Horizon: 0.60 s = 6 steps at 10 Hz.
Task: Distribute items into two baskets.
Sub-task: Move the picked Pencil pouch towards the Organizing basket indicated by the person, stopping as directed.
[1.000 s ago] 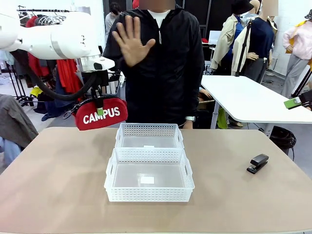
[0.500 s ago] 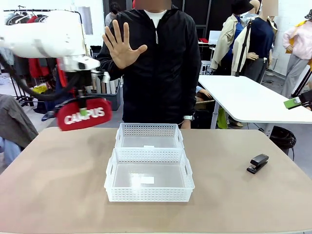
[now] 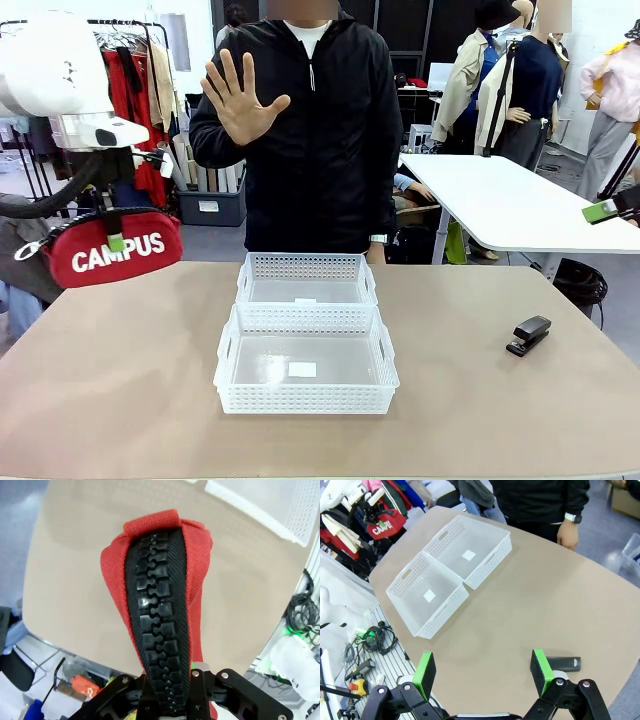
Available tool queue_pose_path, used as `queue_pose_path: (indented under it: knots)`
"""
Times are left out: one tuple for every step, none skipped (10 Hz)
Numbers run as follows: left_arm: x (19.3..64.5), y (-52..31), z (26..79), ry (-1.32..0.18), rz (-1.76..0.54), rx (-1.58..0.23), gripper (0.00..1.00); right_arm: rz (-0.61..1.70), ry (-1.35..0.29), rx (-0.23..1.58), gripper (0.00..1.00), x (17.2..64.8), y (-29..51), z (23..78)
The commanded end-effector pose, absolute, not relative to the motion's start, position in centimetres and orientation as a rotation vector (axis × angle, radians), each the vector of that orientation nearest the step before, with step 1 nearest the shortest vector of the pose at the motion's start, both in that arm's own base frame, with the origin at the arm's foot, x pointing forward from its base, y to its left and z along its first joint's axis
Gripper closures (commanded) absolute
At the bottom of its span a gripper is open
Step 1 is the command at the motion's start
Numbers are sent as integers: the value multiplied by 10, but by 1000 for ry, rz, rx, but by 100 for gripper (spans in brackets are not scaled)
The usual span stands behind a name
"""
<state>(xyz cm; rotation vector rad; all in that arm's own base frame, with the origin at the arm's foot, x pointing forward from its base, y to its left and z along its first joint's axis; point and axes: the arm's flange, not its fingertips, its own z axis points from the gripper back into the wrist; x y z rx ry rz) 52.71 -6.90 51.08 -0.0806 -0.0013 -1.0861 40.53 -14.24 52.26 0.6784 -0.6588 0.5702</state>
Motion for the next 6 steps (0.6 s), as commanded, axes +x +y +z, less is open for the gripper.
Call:
queue_pose_path:
  knots:
    - [527,-59,513,1,-1073,-64,100,574,-668,679,0,406,-142,525]
    - [527,-59,513,1,-1073,-64,100,574,-668,679,0,406,-142,525]
    - [527,-59,513,1,-1073,-64,100,574,-668,679,0,406,-142,525]
    - [527,-59,513,1,-1073,-64,100,574,-668,679,0,406,-142,525]
    - [527,-59,513,1,-1073,-64,100,574,-668,679,0,406,-142,525]
    - [527,-59,513,1,-1073,-64,100,574,-668,679,0,406,-142,525]
